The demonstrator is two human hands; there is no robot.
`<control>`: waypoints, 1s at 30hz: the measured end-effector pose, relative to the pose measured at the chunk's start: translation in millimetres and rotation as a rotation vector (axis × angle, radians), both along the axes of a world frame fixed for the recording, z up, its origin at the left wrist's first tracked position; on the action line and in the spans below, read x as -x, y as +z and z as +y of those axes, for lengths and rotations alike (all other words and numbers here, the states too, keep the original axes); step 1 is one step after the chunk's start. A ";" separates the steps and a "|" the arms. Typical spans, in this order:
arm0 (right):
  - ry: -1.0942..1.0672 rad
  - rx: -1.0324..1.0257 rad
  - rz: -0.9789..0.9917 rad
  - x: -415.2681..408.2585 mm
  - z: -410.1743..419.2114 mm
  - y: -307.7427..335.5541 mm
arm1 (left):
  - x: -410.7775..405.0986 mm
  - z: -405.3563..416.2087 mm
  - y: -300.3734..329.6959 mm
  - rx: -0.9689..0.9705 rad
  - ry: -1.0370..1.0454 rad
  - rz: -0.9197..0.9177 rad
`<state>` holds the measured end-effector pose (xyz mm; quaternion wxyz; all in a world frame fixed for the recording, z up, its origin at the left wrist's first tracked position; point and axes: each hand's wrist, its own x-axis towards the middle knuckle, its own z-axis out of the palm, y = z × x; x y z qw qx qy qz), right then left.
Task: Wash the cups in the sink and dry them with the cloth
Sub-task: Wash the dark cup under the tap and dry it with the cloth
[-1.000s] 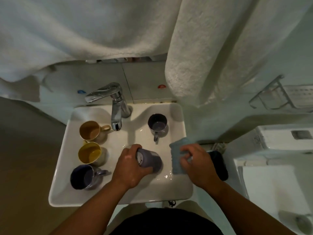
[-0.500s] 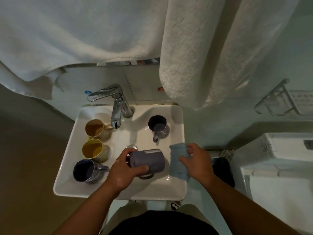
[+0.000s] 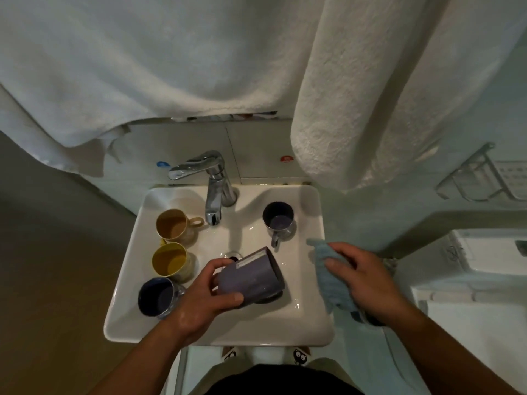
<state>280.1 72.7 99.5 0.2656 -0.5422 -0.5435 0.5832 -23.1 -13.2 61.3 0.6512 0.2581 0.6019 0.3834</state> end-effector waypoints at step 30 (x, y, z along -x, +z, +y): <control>0.642 -0.490 -0.241 122.0 -18.4 57.8 | 52.5 35.3 57.9 -0.038 -0.160 -0.268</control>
